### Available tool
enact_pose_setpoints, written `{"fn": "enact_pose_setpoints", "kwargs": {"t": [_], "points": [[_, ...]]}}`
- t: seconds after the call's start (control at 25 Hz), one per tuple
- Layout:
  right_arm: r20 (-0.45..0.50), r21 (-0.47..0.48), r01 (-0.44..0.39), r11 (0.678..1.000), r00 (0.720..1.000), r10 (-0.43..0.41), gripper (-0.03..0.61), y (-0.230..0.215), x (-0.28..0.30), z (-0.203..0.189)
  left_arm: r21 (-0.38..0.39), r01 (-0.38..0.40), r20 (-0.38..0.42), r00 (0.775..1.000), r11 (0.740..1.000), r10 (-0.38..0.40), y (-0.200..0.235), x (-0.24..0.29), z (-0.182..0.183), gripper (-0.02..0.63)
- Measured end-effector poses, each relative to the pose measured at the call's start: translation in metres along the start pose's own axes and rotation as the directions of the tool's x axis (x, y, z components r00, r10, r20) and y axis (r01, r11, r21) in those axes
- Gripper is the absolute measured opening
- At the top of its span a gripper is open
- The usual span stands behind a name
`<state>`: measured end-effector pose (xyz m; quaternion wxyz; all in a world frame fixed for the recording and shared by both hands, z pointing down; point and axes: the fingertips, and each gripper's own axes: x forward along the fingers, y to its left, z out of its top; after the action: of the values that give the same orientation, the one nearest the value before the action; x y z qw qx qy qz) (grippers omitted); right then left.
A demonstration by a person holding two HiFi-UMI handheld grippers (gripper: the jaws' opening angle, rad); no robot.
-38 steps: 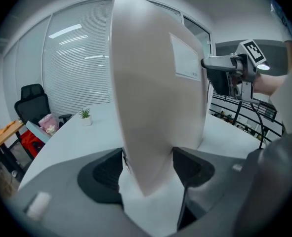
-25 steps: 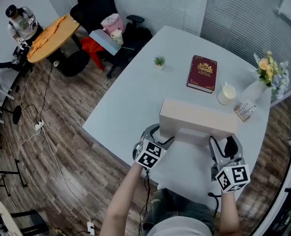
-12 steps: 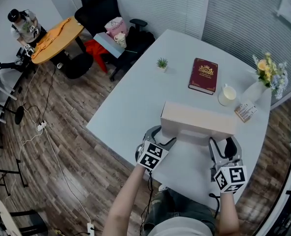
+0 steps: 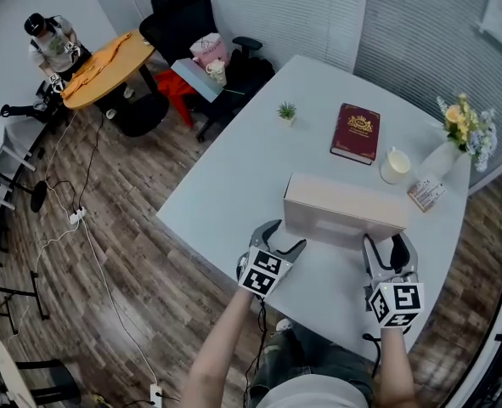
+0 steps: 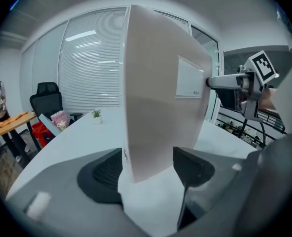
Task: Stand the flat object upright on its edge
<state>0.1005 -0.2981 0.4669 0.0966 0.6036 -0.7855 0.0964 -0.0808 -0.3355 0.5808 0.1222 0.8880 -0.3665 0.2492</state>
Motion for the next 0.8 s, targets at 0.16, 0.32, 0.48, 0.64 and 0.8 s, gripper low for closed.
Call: {"fn": "enact_pose_setpoints", "kwargs": {"t": [0.16, 0.32, 0.48, 0.64, 0.8], "points": [[-0.004, -0.008, 0.017, 1.0, 1.0, -0.017, 0.328, 0.0, -0.001, -0.002, -0.036, -0.013, 0.003, 1.0, 0.999, 0.013, -0.004, -0.011, -0.001, 0.328], [-0.015, -0.021, 0.034, 0.999, 0.999, -0.035, 0.381, 0.0, -0.003, -0.003, -0.066, -0.026, 0.019, 0.999, 0.997, 0.027, -0.008, -0.021, 0.001, 0.328], [-0.006, -0.038, 0.048, 0.998, 0.999, -0.048, 0.402, 0.0, -0.008, 0.002, -0.082, -0.047, 0.049, 0.997, 0.996, 0.051, -0.011, -0.034, 0.01, 0.328], [0.012, -0.042, 0.07, 0.997, 0.997, -0.07, 0.405, 0.0, -0.016, 0.007, -0.083, -0.076, 0.089, 0.993, 0.994, 0.083, -0.011, -0.049, 0.022, 0.328], [0.039, -0.066, 0.086, 0.994, 0.996, -0.084, 0.398, 0.002, -0.022, 0.014, -0.088, -0.104, 0.129, 0.985, 0.991, 0.115, -0.008, -0.064, 0.032, 0.328]]}}
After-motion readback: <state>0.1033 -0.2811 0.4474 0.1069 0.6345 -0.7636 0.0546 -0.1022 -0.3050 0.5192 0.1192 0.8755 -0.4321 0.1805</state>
